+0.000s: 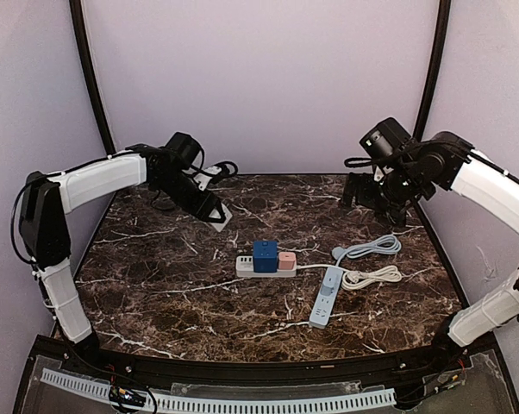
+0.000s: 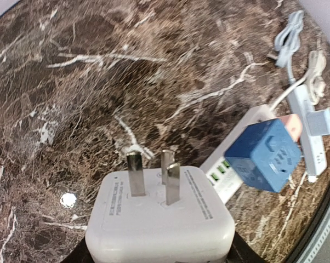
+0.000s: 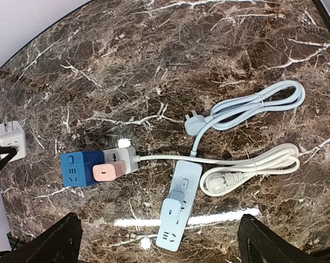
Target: Insert the plug
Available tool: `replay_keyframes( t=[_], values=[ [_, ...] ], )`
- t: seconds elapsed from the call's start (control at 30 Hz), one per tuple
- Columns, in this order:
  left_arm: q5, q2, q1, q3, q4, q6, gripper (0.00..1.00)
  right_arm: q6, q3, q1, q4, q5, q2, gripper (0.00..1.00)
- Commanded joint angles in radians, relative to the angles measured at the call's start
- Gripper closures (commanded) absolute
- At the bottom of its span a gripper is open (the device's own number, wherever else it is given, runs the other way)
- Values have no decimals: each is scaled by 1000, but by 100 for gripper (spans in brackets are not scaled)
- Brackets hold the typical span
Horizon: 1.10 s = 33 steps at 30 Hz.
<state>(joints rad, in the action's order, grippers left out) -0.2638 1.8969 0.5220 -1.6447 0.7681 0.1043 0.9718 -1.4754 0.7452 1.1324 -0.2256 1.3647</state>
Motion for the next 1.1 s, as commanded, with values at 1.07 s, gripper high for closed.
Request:
replay_keyframes(
  t=[1.07],
  values=[
    [-616, -426, -108, 635, -1103, -588, 70, -238, -26, -4, -427, 0, 52, 1]
  ],
)
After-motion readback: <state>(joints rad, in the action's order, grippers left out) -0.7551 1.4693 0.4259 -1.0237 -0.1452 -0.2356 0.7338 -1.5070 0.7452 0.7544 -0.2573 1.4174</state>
